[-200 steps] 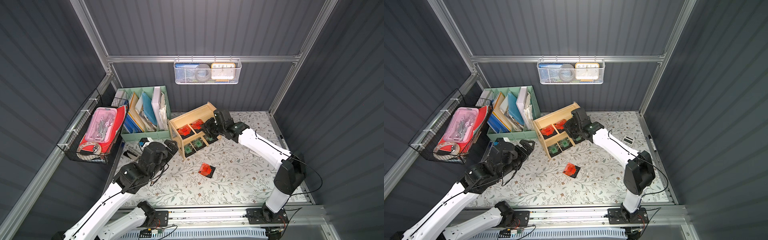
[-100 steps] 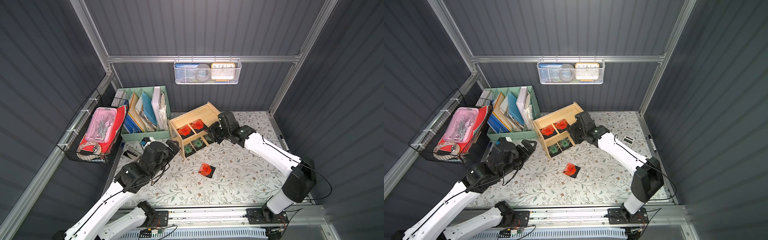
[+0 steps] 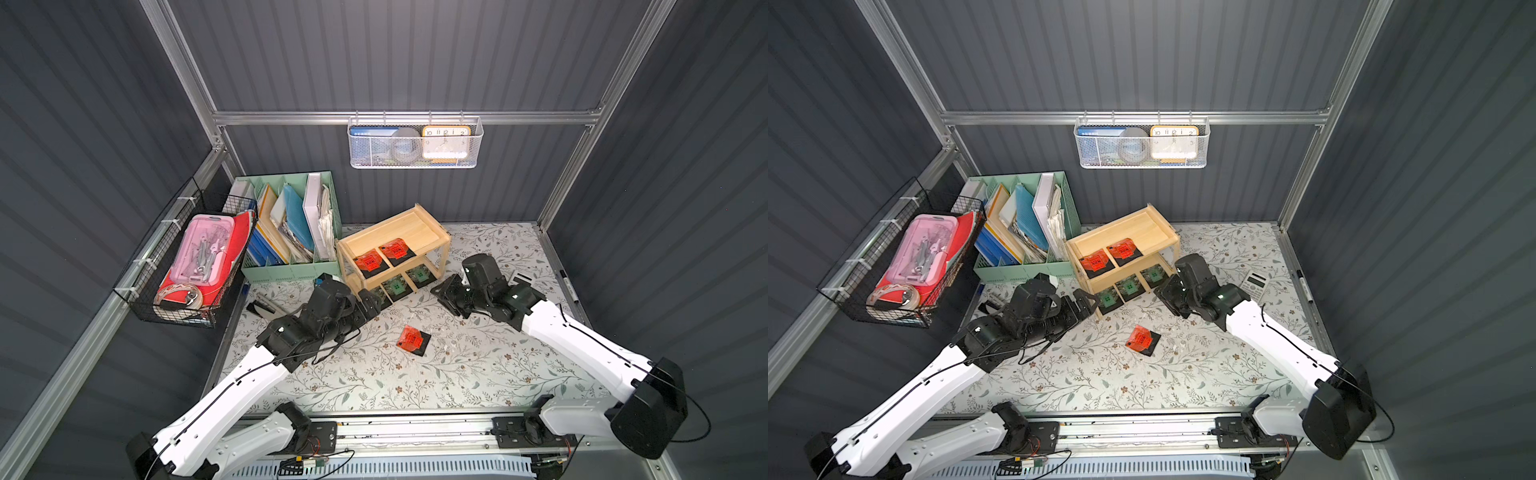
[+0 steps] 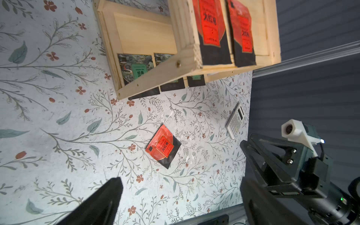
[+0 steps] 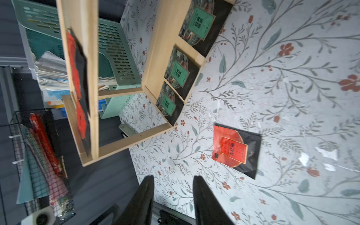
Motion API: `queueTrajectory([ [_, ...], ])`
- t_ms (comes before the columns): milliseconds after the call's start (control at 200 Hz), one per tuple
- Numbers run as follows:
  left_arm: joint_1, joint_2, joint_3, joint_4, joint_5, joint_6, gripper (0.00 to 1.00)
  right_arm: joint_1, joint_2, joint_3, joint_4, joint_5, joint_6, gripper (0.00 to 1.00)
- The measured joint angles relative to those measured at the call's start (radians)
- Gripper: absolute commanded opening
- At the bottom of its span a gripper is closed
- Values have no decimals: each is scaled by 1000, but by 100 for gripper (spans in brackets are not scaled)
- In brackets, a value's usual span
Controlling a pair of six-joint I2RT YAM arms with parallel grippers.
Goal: Place the tea bags on the shelf by color
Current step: Adjust the tea bag at the center of the board.
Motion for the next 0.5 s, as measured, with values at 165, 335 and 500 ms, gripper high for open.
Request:
queueTrajectory([
  [165,0,0,-52,18,40,13,100,-5,3,-54,-13,-62,-93,38],
  [335,0,0,-94,31,55,13,100,-5,78,-65,-11,-129,-190,39],
  [500,0,-6,-127,40,55,2,100,-6,182,-67,11,-172,-266,38],
])
